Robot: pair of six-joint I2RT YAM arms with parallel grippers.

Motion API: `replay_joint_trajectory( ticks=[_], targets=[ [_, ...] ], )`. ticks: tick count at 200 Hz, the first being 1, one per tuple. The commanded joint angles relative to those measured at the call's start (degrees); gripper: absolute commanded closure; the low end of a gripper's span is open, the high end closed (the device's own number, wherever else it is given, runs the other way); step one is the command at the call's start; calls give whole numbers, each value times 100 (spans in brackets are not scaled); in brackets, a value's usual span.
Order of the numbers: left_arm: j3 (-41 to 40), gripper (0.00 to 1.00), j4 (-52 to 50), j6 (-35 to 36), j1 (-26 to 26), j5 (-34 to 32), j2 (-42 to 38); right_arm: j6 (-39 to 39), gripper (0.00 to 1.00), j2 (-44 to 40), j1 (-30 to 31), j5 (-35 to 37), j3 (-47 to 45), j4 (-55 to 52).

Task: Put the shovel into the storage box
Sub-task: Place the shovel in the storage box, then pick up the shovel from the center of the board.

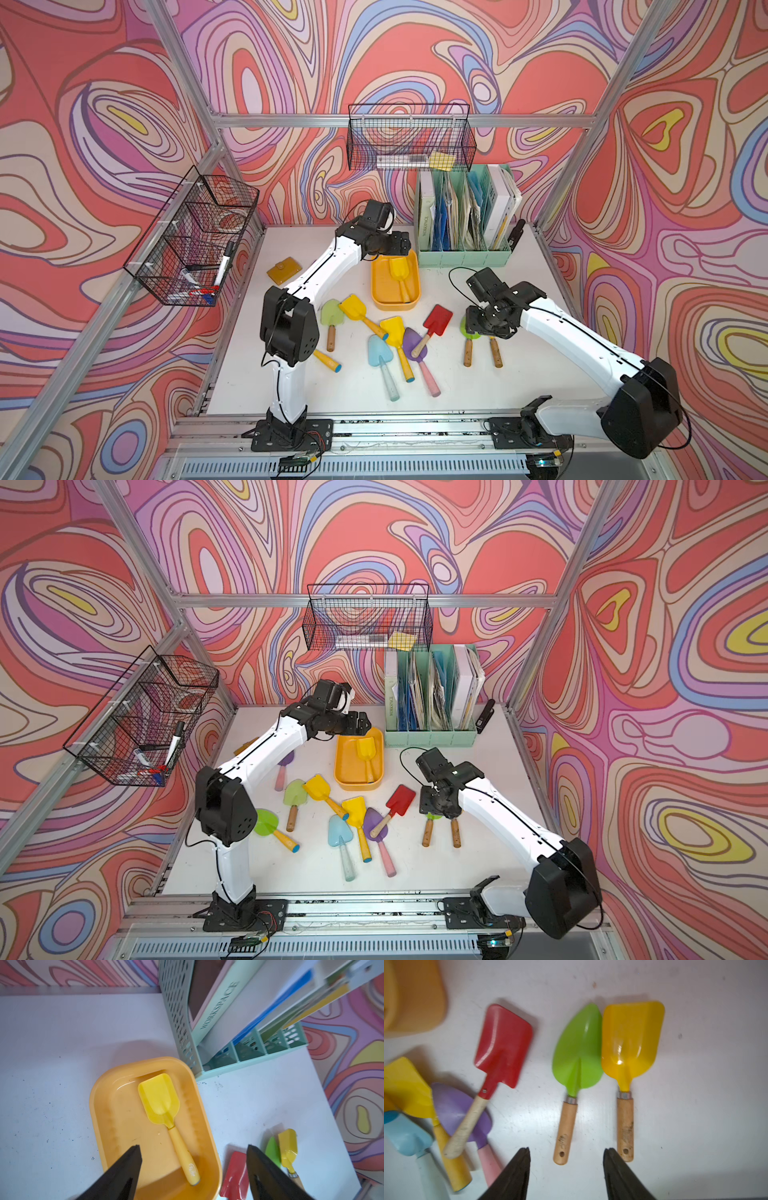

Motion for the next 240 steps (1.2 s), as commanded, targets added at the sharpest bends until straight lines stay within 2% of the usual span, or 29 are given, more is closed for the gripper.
replay_joint_trajectory(
  ticks=[1,27,61,114,157,178,211,240],
  targets=[
    [-480,12,301,-57,-74,287,-499,494,39,-261,-177,525,-337,-447],
    [-882,11,486,-177,-186,575,-978,726,38,-232,-358,770,-511,-557],
    [-1127,10,469,-254,-371,809,-1312,1074,37,-117,-405,728,-693,-438],
    [-1497,10,539,-362,-554,914,-1478,1471,38,8,-426,581,-1381,349],
    [-1774,9,741,-433,-571,950,-1506,1351,38,261,-517,535,-1650,818],
    [-1842,9,808,-485,-571,961,-1505,1264,47,310,-595,530,-1741,995],
    [-1865,9,866,-550,-596,961,-1488,1121,50,304,-736,337,-1796,1202],
    [-1858,9,862,-569,-615,943,-1469,1088,59,437,-744,81,-1902,1479]
  ],
)
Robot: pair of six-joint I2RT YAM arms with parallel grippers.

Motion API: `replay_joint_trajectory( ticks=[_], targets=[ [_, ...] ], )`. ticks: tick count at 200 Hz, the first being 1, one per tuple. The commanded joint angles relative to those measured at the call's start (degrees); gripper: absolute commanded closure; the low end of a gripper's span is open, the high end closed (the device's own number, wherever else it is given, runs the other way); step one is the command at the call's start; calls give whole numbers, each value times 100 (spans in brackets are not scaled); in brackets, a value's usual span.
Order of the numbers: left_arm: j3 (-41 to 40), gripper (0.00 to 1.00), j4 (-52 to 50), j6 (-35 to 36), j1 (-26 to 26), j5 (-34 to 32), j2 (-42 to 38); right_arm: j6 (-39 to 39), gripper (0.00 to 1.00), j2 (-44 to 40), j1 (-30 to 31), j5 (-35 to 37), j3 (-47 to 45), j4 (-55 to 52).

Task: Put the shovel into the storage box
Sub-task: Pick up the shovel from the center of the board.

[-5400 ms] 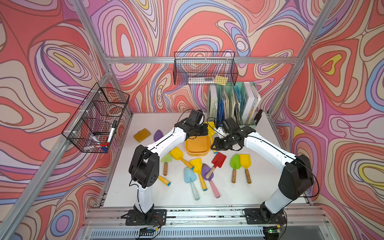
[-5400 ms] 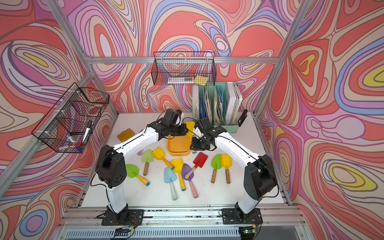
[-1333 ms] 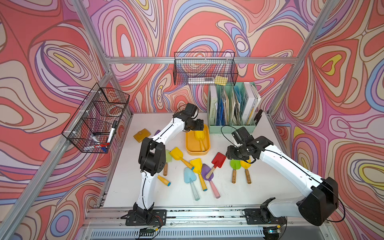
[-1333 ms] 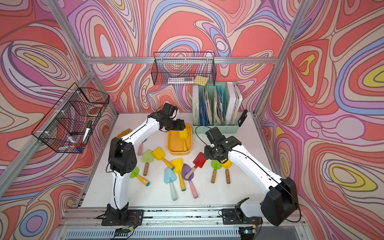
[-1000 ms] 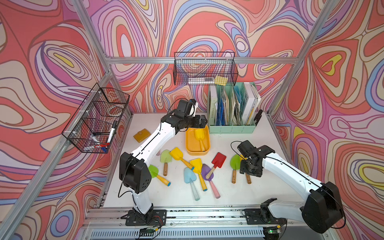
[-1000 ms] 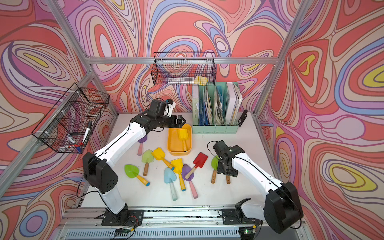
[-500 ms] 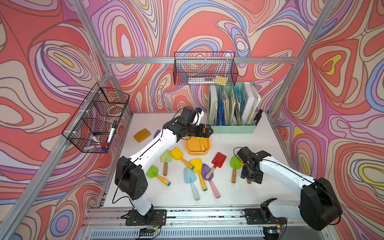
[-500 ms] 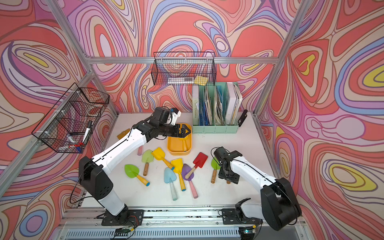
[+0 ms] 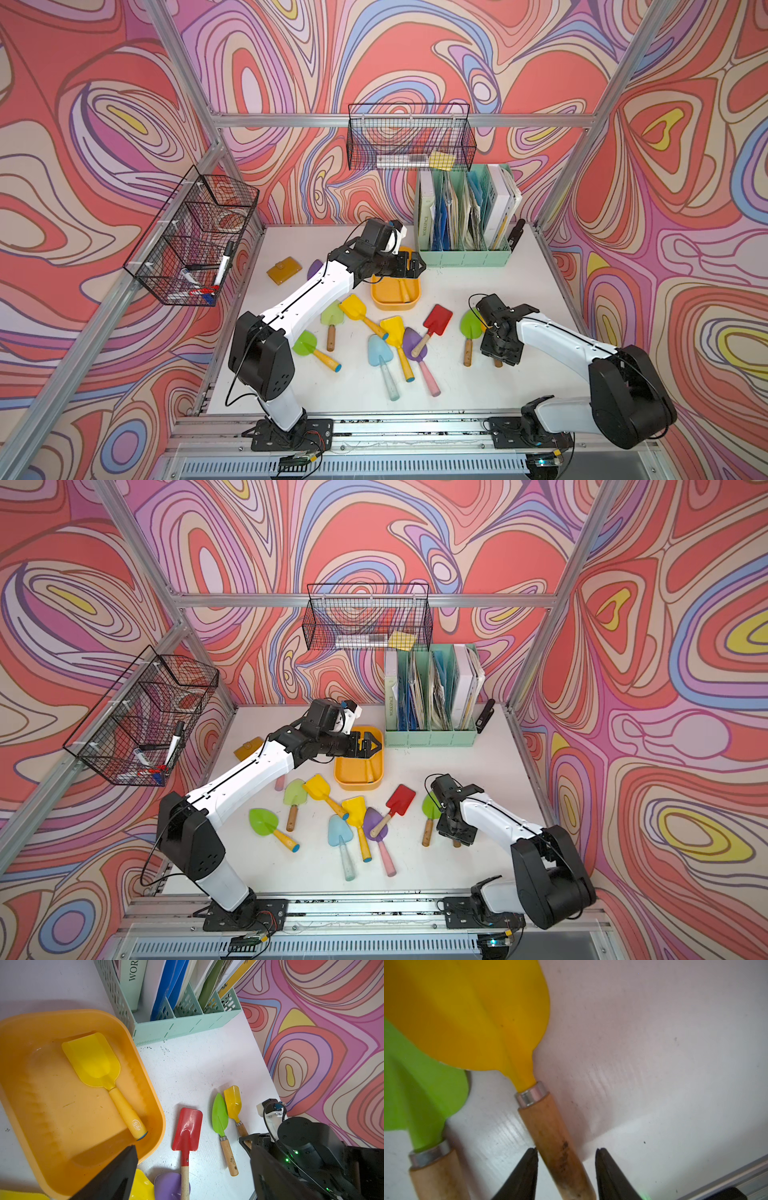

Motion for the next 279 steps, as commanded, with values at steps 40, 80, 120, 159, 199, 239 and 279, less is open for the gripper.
replay_joint_trajectory(
  ticks=[40,80,120,159,199,239,279],
  targets=[
    [8,9,82,-40,-73,33,-73,-94,71,216,-26,-364,-175,515],
    [40,9,102,-77,-98,47,-64,-124,89,201,-22,-384,-184,504],
    [95,9,107,-128,-156,168,1,-252,100,-44,-19,-312,3,197],
    [36,9,284,-391,-162,391,231,-984,100,-695,-12,-559,496,-173],
    [-91,10,562,-621,-218,417,352,-1664,100,-1079,-19,-1393,1065,-257],
    [126,12,352,-531,-384,169,536,-1885,100,-721,157,-1848,1701,-192],
    [326,14,176,-485,-578,-98,733,-1875,100,5,547,-1955,2378,-22]
  ],
)
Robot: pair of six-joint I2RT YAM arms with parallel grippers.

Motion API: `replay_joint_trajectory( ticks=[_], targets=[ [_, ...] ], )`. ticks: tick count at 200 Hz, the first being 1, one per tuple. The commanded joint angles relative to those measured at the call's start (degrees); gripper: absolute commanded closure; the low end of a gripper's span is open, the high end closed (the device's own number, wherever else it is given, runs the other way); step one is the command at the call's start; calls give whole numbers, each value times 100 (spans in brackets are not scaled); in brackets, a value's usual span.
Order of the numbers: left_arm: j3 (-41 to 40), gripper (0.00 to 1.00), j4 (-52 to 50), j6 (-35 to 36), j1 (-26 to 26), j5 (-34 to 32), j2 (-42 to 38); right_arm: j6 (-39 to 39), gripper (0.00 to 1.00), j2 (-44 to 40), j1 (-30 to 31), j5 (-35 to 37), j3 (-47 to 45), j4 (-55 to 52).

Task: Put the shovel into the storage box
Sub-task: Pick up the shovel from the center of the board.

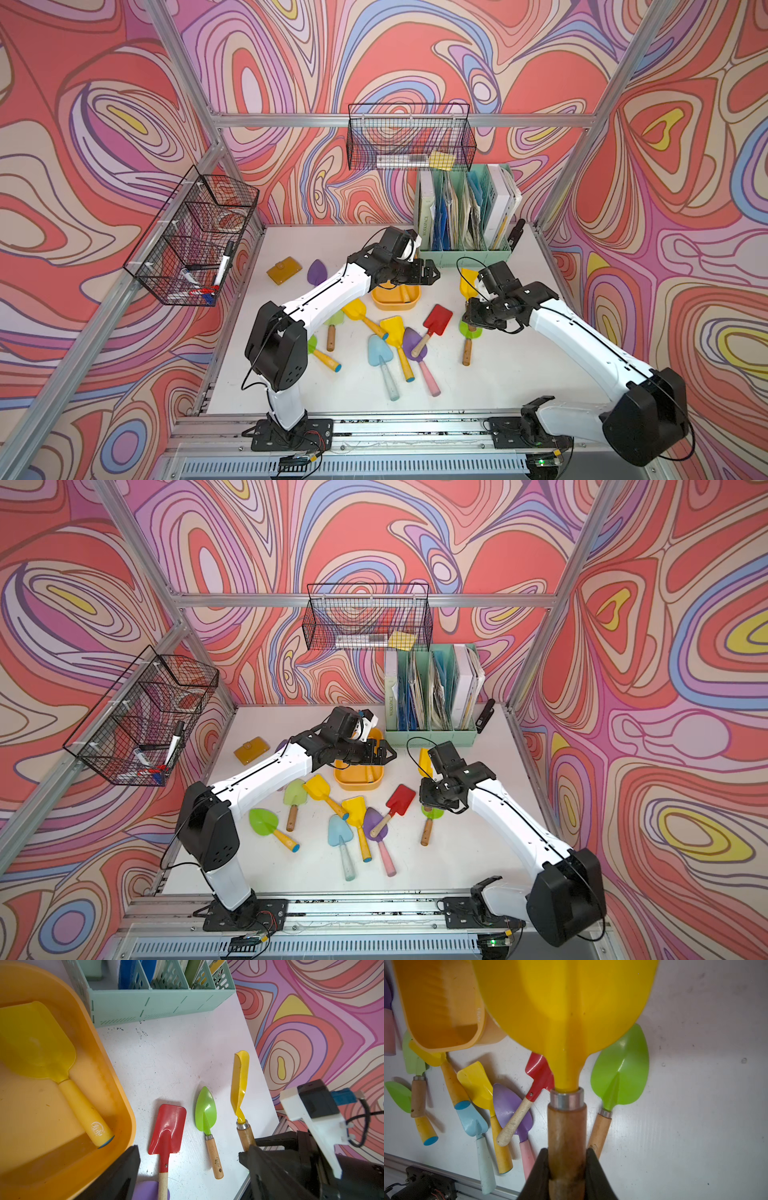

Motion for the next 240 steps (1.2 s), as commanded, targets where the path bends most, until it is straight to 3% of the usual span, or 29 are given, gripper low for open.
replay_joint_trajectory(
  ticks=[1,54,113,136,181,240],
  targets=[
    [231,14,-146,49,-112,-239,125,-118,100,380,230,-195,402,176],
    [412,16,-314,98,-232,-571,296,-58,100,1029,605,-145,941,296],
    [555,25,-563,25,-267,-1218,617,28,100,1228,843,-158,1189,335],
    [566,34,-533,-65,-267,-1372,694,31,100,1271,892,-161,1261,318],
    [607,66,-460,-161,-260,-1466,757,33,100,1360,950,-156,1366,298],
    [676,88,-544,-190,-267,-1572,841,55,100,1452,1022,-149,1412,312]
  ],
)
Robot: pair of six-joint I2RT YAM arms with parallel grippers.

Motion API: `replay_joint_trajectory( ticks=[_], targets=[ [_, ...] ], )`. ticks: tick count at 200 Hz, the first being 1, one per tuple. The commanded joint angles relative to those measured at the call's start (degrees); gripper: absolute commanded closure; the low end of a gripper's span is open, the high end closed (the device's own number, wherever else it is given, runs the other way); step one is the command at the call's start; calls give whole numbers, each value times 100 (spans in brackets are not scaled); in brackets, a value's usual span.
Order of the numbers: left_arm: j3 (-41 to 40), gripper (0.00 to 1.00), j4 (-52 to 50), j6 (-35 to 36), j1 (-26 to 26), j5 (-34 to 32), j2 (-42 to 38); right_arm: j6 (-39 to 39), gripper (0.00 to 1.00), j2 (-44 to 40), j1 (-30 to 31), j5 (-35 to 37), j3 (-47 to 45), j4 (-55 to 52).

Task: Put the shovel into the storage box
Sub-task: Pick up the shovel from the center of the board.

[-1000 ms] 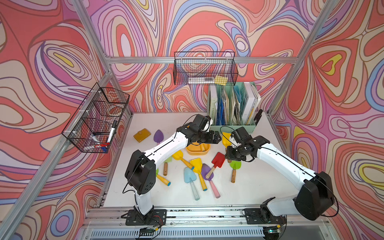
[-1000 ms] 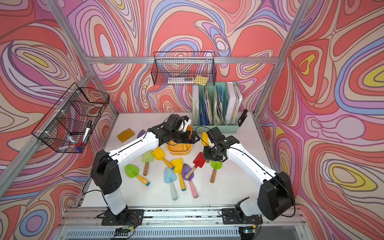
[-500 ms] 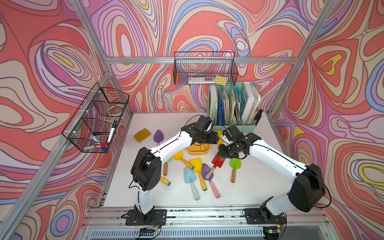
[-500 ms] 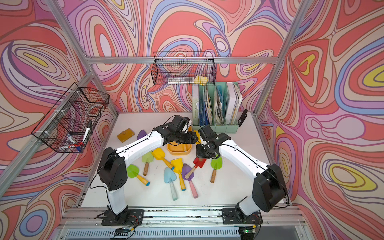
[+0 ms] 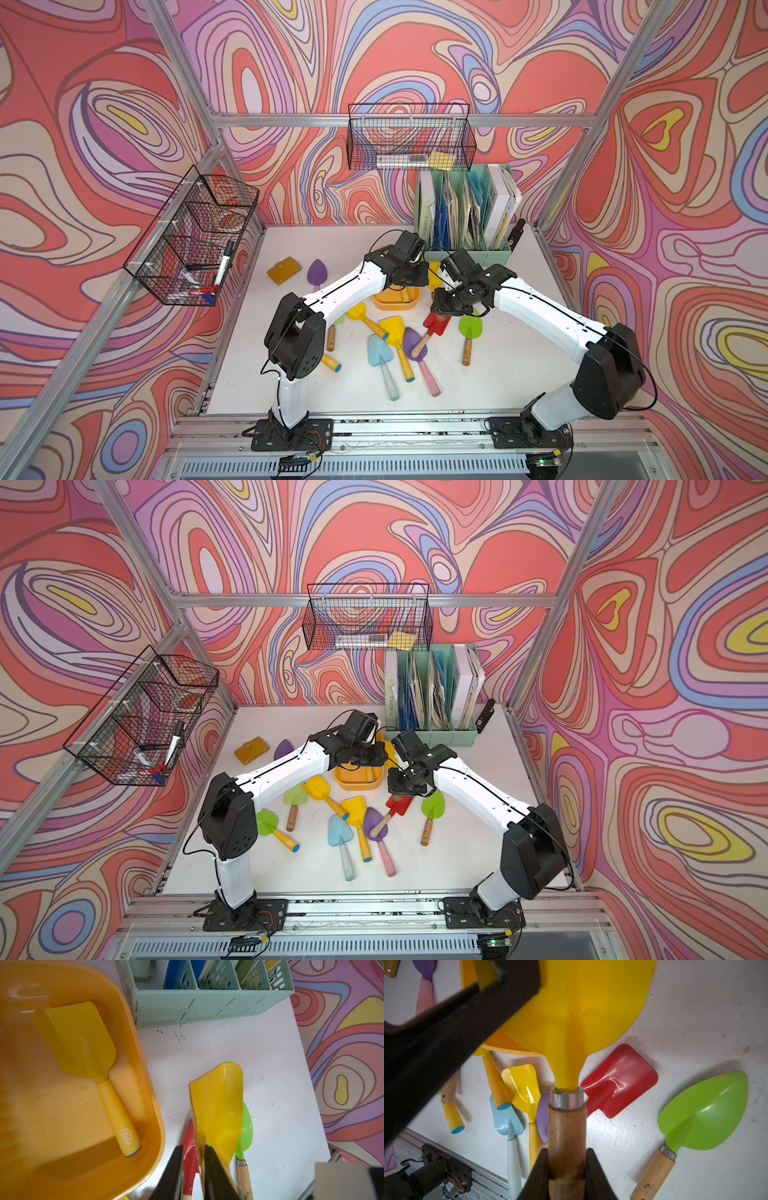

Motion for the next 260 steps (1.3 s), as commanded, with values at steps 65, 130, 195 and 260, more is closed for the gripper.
replay_joint_trajectory(
  ticks=[65,130,195,260],
  targets=[
    [159,100,-182,-39,-42,-231,241,45,100,136,108,-7,263,97],
    [169,100,-350,24,-42,-470,155,126,52,15,105,114,355,13],
    [596,100,-802,367,284,-637,46,62,46,-461,106,388,349,-315],
    [622,100,-722,626,1098,-447,136,60,46,-627,104,420,97,-344]
  ],
)
